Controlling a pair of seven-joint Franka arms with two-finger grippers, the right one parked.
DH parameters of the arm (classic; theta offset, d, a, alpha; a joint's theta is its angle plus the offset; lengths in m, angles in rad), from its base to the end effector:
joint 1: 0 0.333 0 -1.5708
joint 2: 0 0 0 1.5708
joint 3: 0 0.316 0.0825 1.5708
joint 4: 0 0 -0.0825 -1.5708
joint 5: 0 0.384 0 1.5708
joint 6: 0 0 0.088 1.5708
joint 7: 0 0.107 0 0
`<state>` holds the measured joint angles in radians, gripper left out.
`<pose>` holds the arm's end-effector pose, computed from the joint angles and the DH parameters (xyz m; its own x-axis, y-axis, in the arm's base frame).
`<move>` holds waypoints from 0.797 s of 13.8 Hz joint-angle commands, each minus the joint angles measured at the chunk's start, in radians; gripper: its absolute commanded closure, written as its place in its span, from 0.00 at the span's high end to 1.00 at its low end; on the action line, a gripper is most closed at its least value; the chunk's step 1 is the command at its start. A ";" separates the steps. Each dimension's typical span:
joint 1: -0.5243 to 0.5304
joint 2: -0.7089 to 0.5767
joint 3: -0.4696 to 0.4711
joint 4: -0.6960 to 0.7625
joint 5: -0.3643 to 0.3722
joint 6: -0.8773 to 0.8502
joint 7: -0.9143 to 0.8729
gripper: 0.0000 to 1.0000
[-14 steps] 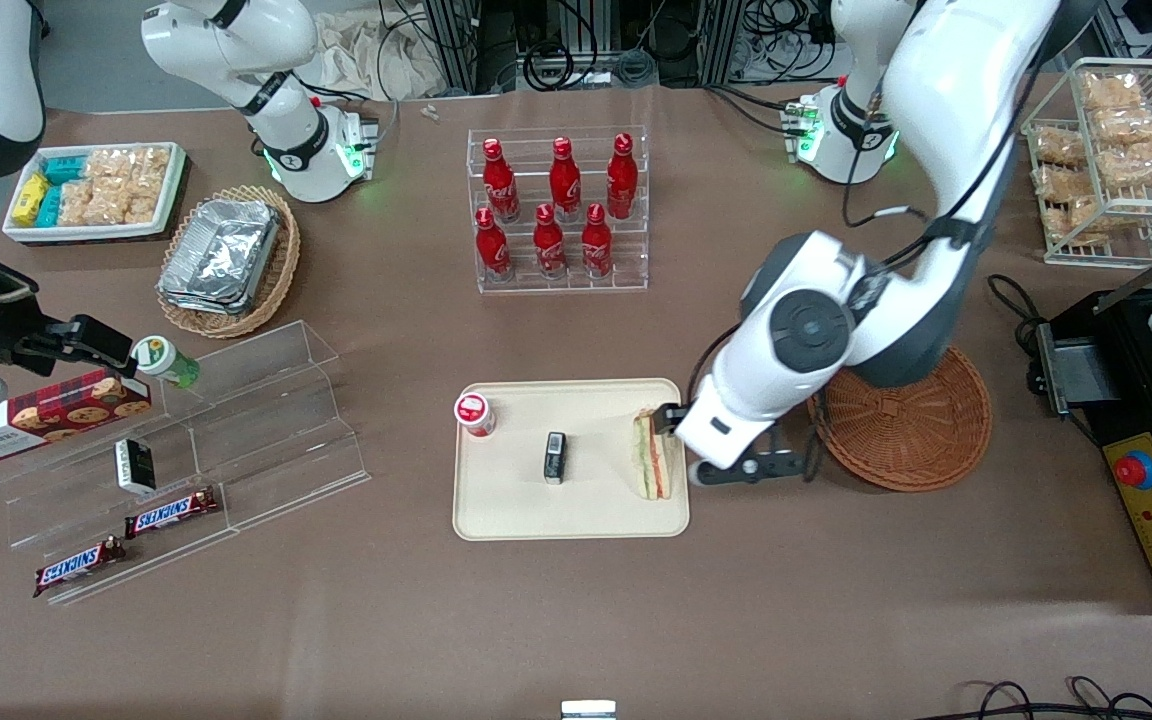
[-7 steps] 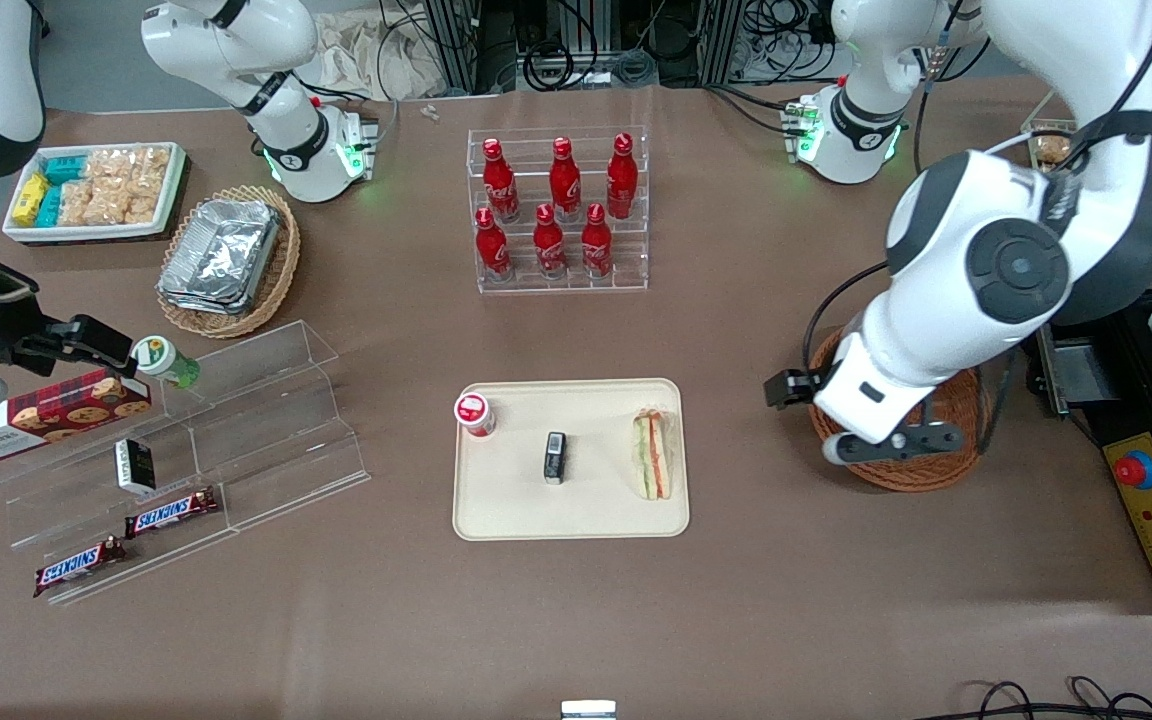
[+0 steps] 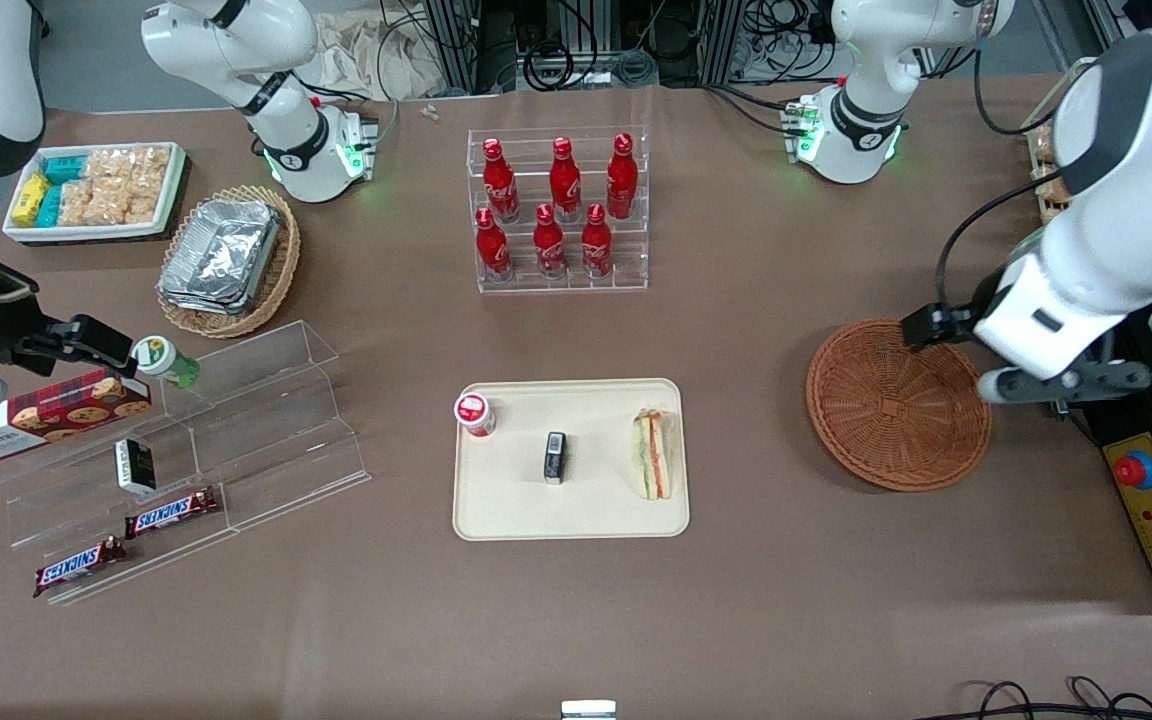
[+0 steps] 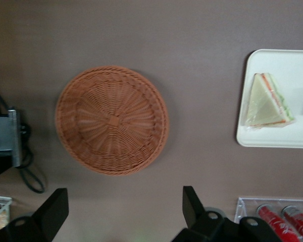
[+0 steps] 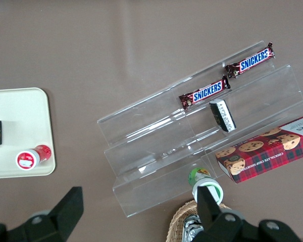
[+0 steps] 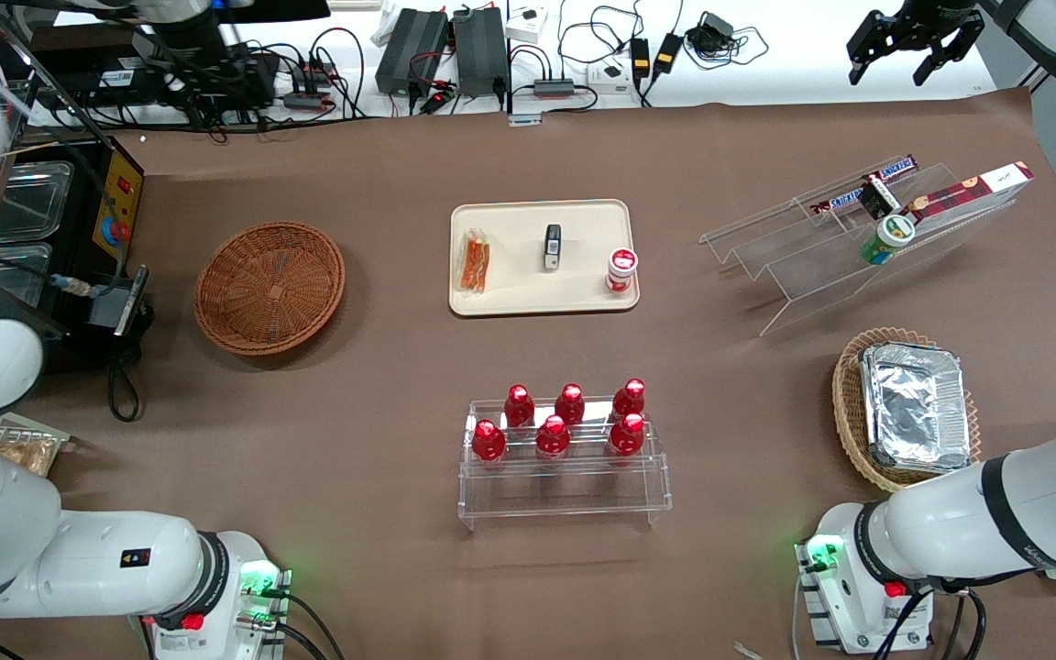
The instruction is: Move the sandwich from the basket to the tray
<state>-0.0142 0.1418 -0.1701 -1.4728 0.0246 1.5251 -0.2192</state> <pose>0.5829 -0.0987 0.5864 0.9957 0.0363 -0.0851 0.0347 -0.9992 -0.0196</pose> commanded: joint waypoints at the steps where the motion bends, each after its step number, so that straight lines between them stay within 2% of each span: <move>1: -0.015 -0.166 0.093 -0.154 -0.028 0.013 0.099 1.00; 3: -0.030 -0.223 0.156 -0.193 -0.063 0.004 0.130 1.00; 11: -0.029 -0.215 0.158 -0.162 -0.052 -0.005 0.121 1.00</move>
